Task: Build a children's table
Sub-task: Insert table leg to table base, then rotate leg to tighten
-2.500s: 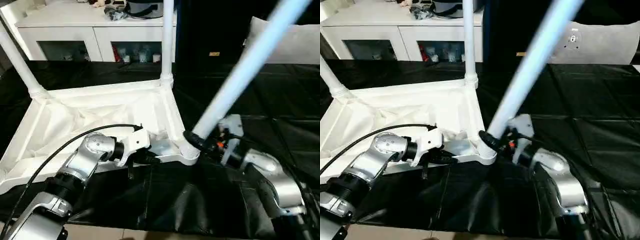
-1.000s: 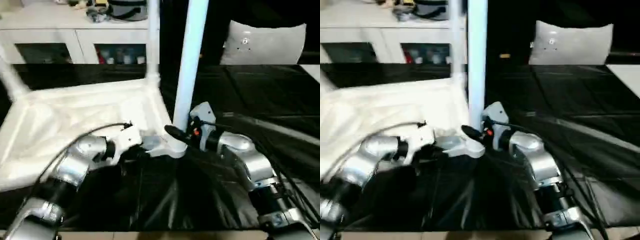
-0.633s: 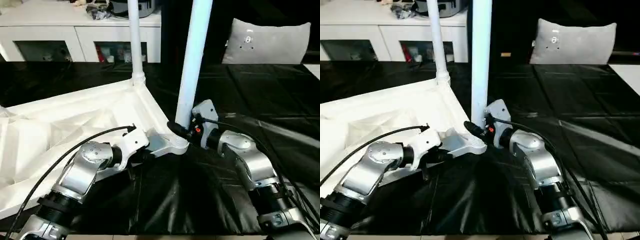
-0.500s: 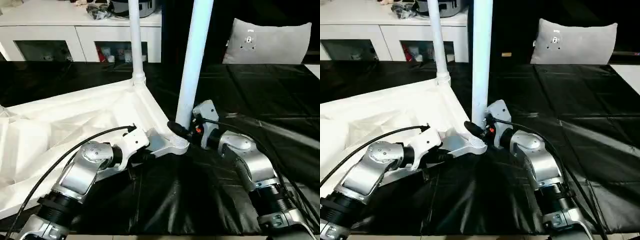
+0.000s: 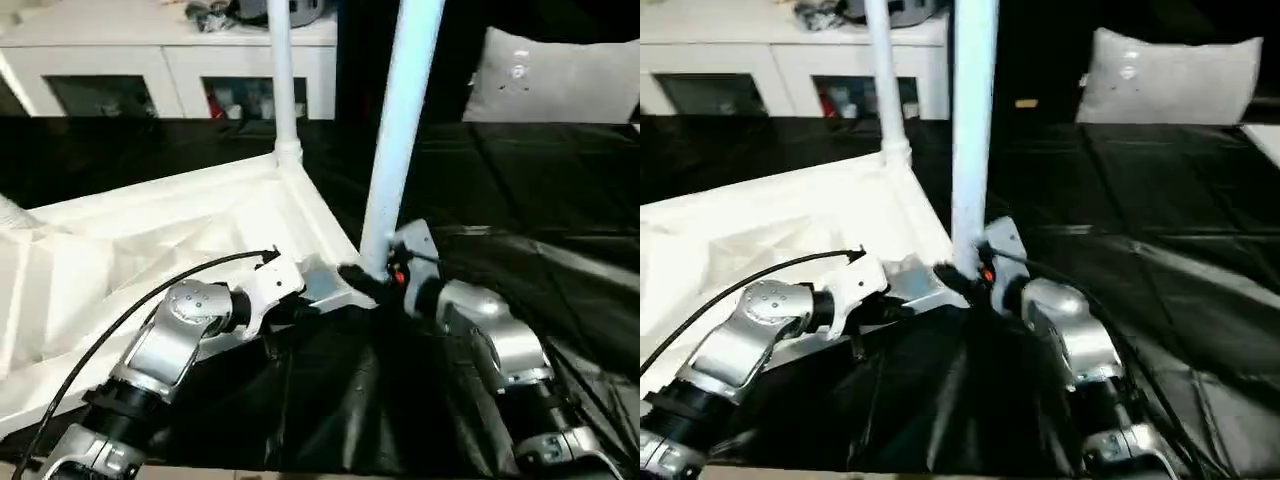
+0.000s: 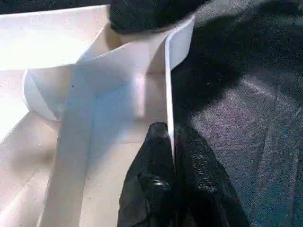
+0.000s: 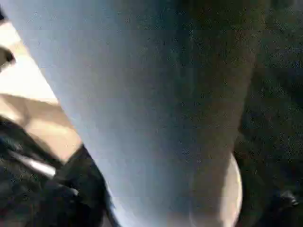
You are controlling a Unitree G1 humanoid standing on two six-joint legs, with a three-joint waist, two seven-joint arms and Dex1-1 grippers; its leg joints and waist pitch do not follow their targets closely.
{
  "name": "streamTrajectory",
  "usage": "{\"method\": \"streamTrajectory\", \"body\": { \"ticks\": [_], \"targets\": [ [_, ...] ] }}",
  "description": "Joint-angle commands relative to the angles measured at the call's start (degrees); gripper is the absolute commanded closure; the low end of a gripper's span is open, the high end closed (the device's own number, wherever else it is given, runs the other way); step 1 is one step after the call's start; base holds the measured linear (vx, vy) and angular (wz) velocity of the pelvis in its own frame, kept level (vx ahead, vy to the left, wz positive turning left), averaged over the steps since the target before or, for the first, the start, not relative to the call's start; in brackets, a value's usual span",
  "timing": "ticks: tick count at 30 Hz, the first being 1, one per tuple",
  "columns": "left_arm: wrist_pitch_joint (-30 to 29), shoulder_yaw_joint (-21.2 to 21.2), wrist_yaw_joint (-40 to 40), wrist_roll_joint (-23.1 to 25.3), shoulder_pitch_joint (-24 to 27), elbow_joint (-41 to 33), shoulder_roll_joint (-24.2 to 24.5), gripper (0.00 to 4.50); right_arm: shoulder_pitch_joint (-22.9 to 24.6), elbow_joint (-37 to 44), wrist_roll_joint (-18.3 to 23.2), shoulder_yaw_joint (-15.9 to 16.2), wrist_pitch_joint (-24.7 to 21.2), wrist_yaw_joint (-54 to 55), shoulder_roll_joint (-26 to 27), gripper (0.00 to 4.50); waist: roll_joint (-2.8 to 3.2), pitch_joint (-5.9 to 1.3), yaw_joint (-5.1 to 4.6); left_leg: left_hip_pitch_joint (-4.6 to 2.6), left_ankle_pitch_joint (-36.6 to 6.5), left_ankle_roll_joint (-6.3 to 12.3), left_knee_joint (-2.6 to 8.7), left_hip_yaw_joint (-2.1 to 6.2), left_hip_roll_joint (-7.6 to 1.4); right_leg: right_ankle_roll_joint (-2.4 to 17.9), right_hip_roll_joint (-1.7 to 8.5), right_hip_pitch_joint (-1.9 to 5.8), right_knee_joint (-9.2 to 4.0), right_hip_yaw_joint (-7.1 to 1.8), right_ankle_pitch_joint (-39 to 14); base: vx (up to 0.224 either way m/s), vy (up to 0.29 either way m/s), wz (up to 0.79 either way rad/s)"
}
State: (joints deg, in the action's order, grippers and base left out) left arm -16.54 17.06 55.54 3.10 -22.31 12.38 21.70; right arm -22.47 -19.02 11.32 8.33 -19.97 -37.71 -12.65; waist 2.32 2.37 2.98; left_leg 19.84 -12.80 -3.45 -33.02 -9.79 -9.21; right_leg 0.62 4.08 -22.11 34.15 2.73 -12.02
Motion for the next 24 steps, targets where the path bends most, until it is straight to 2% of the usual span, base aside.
{"method": "streamTrajectory", "body": {
  "ticks": [1, 5, 9, 10, 11, 12, 15, 18, 19, 21, 24],
  "targets": [
    [2.77, -1.25, -1.78, -0.27, -1.74, 1.9, -0.14, 4.5, 2.9, -1.79, -1.93, 2.34, -2.91, -1.52, -1.59, 0.77, -0.16, -2.39, 0.4, 0.28, -6.54, 3.59, 4.03, 1.06, -3.79, 14.32, 4.47, 2.37, -3.91, -2.89, -5.06, 0.0, 0.0, 0.0],
    [5.01, -1.23, -1.34, -0.26, -2.21, 5.06, 0.33, 4.5, 5.55, 1.89, -0.82, 1.57, -1.02, -3.88, -3.58, 0.47, -0.1, -2.23, 0.71, 0.33, -8.67, 2.88, 4.26, 1.13, -3.91, 12.83, 4.64, 2.44, -4.31, -2.92, -10.11, 0.0, 0.0, 0.0],
    [6.62, -0.92, -0.47, 0.08, -2.76, 7.49, 1.02, 4.5, 7.42, 3.48, -2.43, 1.56, 2.77, -5.03, -6.69, 0.18, -0.08, -2.25, 0.79, 0.44, -9.44, 2.81, 4.22, 1.17, -3.73, 11.2, 4.64, 2.46, -4.68, -2.82, -13.73, 0.0, 0.0, 0.0],
    [7.25, -0.76, -0.2, 0.31, -3.09, 8.44, 1.35, 4.5, 7.74, 4.0, -2.39, 0.55, 3.25, -4.89, -7.66, 0.15, -0.09, -2.25, 0.74, 0.42, -9.61, 2.81, 4.23, 1.16, -3.73, 11.13, 4.64, 2.42, -4.7, -2.82, -14.32, 0.0, 0.0, 0.0],
    [8.08, -0.56, 0.09, 0.49, -3.49, 9.51, 1.67, 4.5, 8.06, 4.71, -2.09, -0.23, 3.52, -5.08, -8.71, 0.07, 0.19, -2.22, 0.7, 0.38, -10.03, 2.8, 4.19, 1.11, -3.64, 10.97, 4.6, 2.32, -4.94, -2.8, -15.78, 0.0, 0.0, 0.0],
    [8.69, -0.36, 0.53, 0.56, -3.81, 10.33, 1.93, 4.5, 8.36, 5.53, -1.74, -0.68, 3.83, -5.89, -9.77, 0.07, 0.11, -2.31, 0.81, 0.38, -10.16, 2.95, 4.11, 1.13, -3.6, 10.58, 4.55, 2.4, -5.06, -2.7, -16.6, 0.0, 0.0, 0.0],
    [10.17, 0.1, 1.55, 0.65, -4.4, 11.79, 2.38, 4.5, 8.66, 6.94, -0.64, -1.77, 4.69, -8.1, -11.37, 0.07, 0.06, -2.57, 0.74, 0.9, -7.22, 4.03, 3.81, 1.24, -3.57, 11.1, 4.56, 2.78, -4.41, -2.52, -12.76, 0.0, 0.0, 0.0],
    [12.56, 0.85, 3.63, 0.43, -4.89, 13.2, 2.73, 4.5, 8.95, 8.81, 1.46, -3.29, 5.84, -11.03, -12.74, 0.07, 0.32, -2.65, 0.6, 0.74, -5.79, 5.27, 3.51, 1.1, -3.71, 12.63, 4.52, 2.6, -4.19, -2.33, -9.07, 0.0, 0.0, 0.0],
    [13.95, 1.6, 5.94, -0.11, -5.27, 14.09, 2.84, 4.5, 9.05, 10.53, 2.63, -2.98, 6.56, -15.23, -15.52, 0.07, 0.32, -2.77, 0.73, 0.66, -5.12, 5.8, 3.34, 1.05, -3.76, 13.21, 4.44, 2.66, -3.97, -2.27, -7.28, 0.0, 0.0, 0.0],
    [15.08, 2.01, 7.27, -0.51, -5.35, 14.28, 2.87, 4.5, 8.78, 10.84, 3.14, -2.61, 6.49, -17.37, -16.79, 0.07, 0.32, -2.98, 0.97, 0.72, -3.33, 6.79, 3.05, 1.02, -3.87, 14.33, 4.44, 2.87, -3.39, -2.26, -2.66, 0.0, 0.0, 0.0],
    [17.35, 3.33, 9.63, -0.66, -5.43, 14.61, 3.29, 4.5, 7.33, 10.52, 4.22, -2.48, 5.93, -19.65, -17.74, 0.07, 0.29, -3.06, 1.14, 0.78, -2.3, 8.14, 2.8, 0.91, -3.84, 15.38, 4.47, 2.82, -3.1, -2.0, -0.5, 0.0, 0.0, 0.0]
  ]
}}
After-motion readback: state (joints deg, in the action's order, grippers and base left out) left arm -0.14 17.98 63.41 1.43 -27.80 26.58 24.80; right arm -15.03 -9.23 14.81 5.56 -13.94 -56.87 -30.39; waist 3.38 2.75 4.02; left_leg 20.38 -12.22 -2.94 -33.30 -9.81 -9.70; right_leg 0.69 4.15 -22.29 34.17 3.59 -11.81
